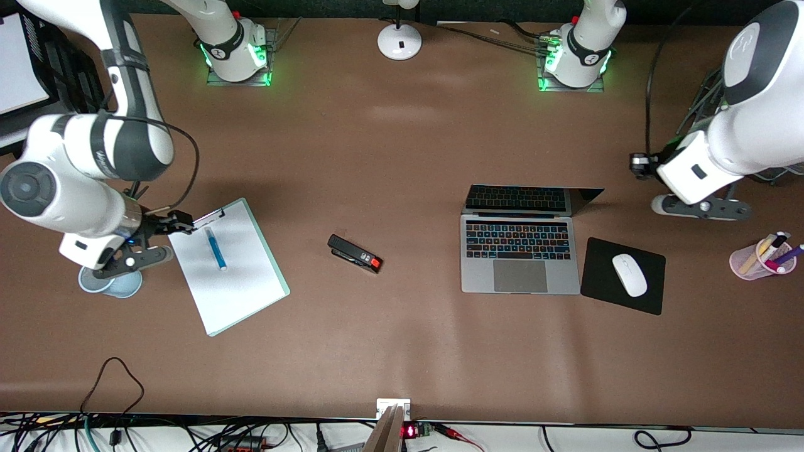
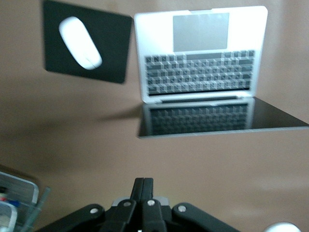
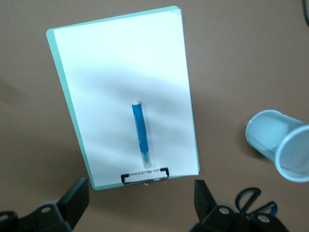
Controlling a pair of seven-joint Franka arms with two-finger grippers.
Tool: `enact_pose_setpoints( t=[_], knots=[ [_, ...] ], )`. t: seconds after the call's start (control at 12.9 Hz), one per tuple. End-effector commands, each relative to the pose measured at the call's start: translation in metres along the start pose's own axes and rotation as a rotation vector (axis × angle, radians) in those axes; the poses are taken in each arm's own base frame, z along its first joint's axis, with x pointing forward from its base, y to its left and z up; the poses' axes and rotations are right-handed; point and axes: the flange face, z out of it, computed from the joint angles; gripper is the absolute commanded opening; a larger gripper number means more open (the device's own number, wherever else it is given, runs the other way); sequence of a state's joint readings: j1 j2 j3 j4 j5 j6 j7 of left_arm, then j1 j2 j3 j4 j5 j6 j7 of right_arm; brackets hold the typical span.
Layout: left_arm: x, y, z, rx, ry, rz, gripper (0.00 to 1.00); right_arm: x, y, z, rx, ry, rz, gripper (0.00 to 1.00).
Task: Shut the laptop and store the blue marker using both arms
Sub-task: 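Reach the right gripper to the blue marker while the left gripper approaches the laptop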
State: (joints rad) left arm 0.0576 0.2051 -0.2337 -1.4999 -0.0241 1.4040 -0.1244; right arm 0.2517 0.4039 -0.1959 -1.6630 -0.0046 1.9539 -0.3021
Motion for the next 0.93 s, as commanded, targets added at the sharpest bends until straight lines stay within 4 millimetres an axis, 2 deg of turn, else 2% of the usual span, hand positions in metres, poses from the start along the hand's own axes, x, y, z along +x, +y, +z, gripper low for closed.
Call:
enact_pose_setpoints(
  t=[0.0, 0.08, 0.15, 0.31, 0.54, 0.7, 0.85],
  knots=[
    [-0.029, 0.046, 0.019, 0.009, -0.032, -0.009, 0.00, 0.012, -0.020, 0.018, 0.001, 0.011, -0.068, 0.87],
    [-0.036, 0.063, 0.031, 0.021, -0.031, 0.005, 0.00, 0.015, -0.023, 0.025, -0.004, 0.013, -0.080, 0.80],
    [-0.043, 0.071, 0.041, 0.033, -0.035, 0.017, 0.00, 0.017, -0.023, 0.032, -0.005, 0.015, -0.099, 0.74],
    [-0.057, 0.086, 0.073, 0.032, -0.044, 0.034, 0.00, 0.022, -0.024, 0.050, 0.012, 0.022, -0.153, 0.70],
    [-0.074, 0.098, 0.111, -0.013, -0.012, 0.028, 0.00, 0.022, -0.023, 0.079, 0.021, 0.035, -0.205, 0.64],
    [-0.076, 0.104, 0.134, -0.011, 0.039, 0.037, 0.00, 0.020, -0.025, 0.099, 0.012, 0.043, -0.222, 0.57],
    [-0.061, 0.100, 0.166, -0.031, 0.112, 0.026, 0.00, 0.018, -0.022, 0.118, 0.001, 0.054, -0.270, 0.51]
  ],
)
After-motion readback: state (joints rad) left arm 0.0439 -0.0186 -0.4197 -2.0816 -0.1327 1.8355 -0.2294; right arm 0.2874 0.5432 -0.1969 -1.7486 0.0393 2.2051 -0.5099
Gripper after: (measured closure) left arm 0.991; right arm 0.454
